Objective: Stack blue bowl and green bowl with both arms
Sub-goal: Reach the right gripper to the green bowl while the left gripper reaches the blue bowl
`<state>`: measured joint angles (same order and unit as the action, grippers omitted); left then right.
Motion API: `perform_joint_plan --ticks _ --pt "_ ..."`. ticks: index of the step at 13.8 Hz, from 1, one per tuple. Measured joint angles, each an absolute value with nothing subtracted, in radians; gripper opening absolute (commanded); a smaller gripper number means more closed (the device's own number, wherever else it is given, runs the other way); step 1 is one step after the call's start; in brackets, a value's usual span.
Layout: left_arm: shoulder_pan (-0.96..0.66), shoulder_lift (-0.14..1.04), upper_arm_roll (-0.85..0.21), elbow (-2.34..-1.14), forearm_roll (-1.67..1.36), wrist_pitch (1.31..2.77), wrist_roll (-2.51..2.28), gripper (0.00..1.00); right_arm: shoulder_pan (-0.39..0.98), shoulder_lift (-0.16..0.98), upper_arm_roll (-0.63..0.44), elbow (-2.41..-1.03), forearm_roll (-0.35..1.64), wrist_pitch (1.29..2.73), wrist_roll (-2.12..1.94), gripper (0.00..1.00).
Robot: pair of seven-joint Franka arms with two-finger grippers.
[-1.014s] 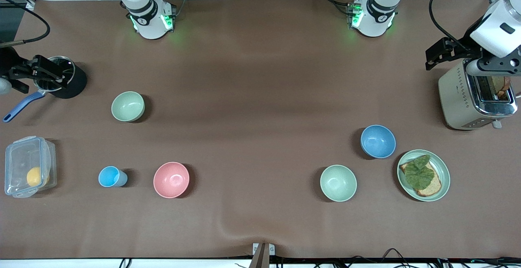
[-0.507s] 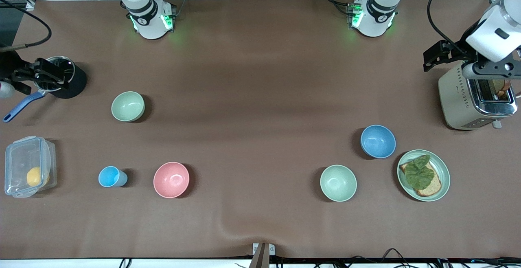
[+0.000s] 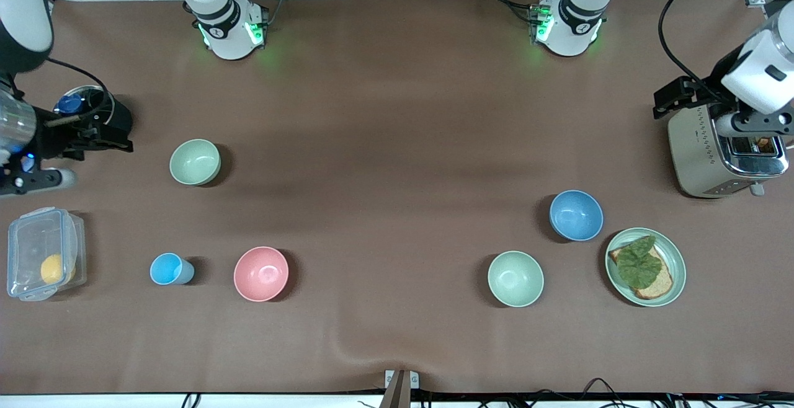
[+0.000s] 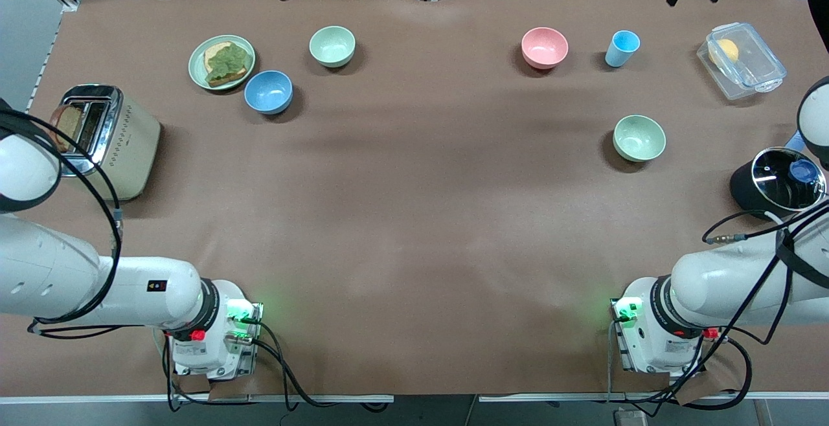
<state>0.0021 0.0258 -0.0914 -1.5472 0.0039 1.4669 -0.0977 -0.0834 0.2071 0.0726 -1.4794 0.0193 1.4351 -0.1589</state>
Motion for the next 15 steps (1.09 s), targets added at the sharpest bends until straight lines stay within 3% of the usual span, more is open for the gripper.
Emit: perform_joint_plan --ticks 5,10,13,15 --pt "0.058 0.156 -0.087 -1.554 0.004 1.533 -0.098 1.0 -0.083 0.189 0.074 -1.641 0.019 1.625 -0.162 1.0" --pt "0.071 0.294 -0.087 -1.633 0.004 1.74 -0.098 1.0 -0.114 0.04 0.071 -2.101 0.02 2.026 -0.29 1.0" --pt "0.071 0.315 -0.087 -1.735 0.004 1.886 -0.098 1.0 -0.188 -0.001 0.067 -2.244 0.02 2.135 -0.374 1.0" --pt "0.071 0.355 -0.088 -1.778 0.004 1.965 -0.098 1.0 -0.23 0.003 0.066 -2.28 0.02 2.201 -0.397 0.86"
